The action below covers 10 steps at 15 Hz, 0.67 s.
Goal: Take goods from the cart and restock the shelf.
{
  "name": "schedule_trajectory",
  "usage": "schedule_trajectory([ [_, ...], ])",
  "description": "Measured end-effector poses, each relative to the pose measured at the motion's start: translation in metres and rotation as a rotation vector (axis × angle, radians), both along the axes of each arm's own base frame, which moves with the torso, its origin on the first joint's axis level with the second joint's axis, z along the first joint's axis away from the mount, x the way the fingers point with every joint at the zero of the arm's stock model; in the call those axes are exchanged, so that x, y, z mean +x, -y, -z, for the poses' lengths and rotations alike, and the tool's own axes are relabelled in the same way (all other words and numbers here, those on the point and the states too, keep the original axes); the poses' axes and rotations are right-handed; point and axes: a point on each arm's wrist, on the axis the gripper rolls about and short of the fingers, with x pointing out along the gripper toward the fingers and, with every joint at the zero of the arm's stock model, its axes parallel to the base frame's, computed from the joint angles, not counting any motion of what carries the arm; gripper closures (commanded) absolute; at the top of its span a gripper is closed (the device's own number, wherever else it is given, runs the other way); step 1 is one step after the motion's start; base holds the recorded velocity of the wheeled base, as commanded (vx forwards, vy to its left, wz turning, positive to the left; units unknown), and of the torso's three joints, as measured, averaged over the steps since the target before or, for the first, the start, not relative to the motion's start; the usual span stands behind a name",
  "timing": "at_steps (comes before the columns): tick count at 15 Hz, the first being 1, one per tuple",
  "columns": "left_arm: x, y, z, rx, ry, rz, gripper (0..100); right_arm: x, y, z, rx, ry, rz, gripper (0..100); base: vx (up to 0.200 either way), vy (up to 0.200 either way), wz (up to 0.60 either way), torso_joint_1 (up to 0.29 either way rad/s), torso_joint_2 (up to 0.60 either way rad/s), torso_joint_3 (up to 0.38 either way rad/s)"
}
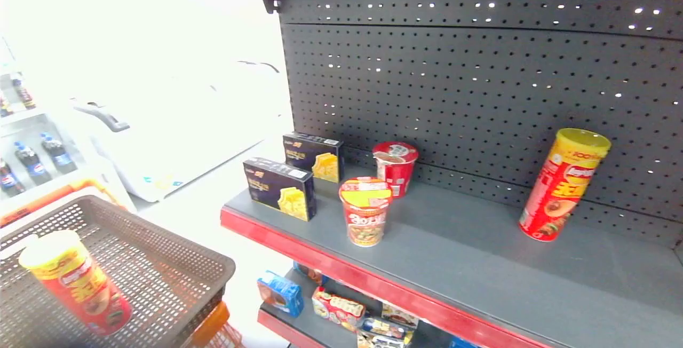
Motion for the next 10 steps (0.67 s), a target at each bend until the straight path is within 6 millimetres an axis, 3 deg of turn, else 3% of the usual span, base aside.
schedule_trajectory([
  [7,0.0000,0.0001,0.0000,0.007,-0.001,0.002,0,0.0000,0.0000,0.0000,0.001,0.000,0.001,0,0.000,0.000,0.60,0.003,0.00,0.003],
  [10,0.0000,0.0001,0.0000,0.013,-0.001,0.002,0,0.0000,0.0000,0.0000,0.001,0.000,0.001,0,0.000,0.000,0.00,0.000,0.00,0.000],
])
